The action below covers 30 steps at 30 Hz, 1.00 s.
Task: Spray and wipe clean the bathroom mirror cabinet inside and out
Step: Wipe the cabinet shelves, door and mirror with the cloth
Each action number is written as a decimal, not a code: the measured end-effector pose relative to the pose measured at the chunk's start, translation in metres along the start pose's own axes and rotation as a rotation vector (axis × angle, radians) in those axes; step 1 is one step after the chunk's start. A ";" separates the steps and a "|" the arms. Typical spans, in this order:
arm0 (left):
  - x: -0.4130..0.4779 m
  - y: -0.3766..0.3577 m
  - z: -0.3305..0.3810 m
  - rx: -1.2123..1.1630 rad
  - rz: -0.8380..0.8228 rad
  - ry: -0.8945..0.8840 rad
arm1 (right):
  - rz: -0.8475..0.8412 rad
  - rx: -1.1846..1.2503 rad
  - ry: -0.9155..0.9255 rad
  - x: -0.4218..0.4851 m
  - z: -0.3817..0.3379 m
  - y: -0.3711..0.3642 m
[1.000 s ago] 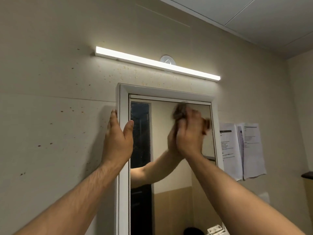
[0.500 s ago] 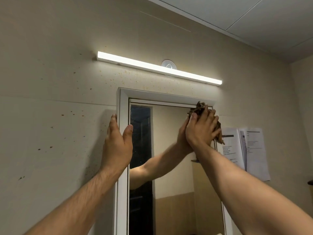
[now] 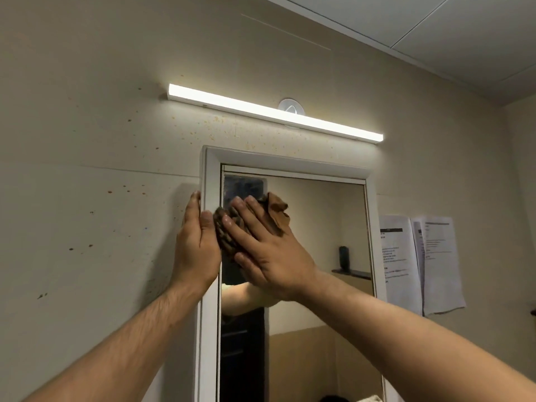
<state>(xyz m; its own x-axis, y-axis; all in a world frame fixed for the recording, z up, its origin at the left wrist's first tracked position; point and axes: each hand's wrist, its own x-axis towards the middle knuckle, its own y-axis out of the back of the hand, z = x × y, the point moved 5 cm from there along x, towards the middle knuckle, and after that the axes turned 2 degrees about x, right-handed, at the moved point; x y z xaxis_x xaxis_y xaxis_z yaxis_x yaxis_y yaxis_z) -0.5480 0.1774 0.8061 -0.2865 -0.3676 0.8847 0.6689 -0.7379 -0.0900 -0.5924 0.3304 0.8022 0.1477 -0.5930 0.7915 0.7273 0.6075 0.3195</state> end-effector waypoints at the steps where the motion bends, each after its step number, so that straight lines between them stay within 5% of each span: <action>1: 0.000 0.000 0.001 0.007 0.009 0.005 | -0.027 -0.003 0.026 -0.015 -0.004 -0.004; 9: -0.020 0.000 -0.004 0.063 -0.019 0.029 | -0.121 -0.030 0.221 -0.040 0.010 -0.004; 18: -0.029 -0.001 -0.006 0.123 -0.004 0.028 | 0.203 0.084 -1.112 -0.081 0.146 0.030; 21: -0.029 -0.002 -0.006 0.117 -0.001 0.034 | 0.256 0.162 -1.312 -0.059 0.128 0.022; 23: -0.029 -0.002 -0.008 0.106 -0.003 0.045 | 0.263 0.174 -1.168 -0.017 0.098 0.020; 28: -0.025 -0.001 -0.009 -0.058 -0.054 0.034 | 0.160 0.147 -0.389 0.067 -0.018 0.003; 30: -0.024 0.000 -0.007 -0.086 -0.061 0.019 | 0.131 0.182 -0.271 0.066 -0.021 0.001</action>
<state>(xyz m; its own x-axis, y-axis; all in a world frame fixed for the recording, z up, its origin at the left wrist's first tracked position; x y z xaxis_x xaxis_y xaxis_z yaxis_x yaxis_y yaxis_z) -0.5462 0.1818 0.7815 -0.3383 -0.3302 0.8812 0.5883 -0.8051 -0.0757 -0.5681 0.2806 0.8435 0.0306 -0.3566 0.9337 0.5789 0.7679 0.2743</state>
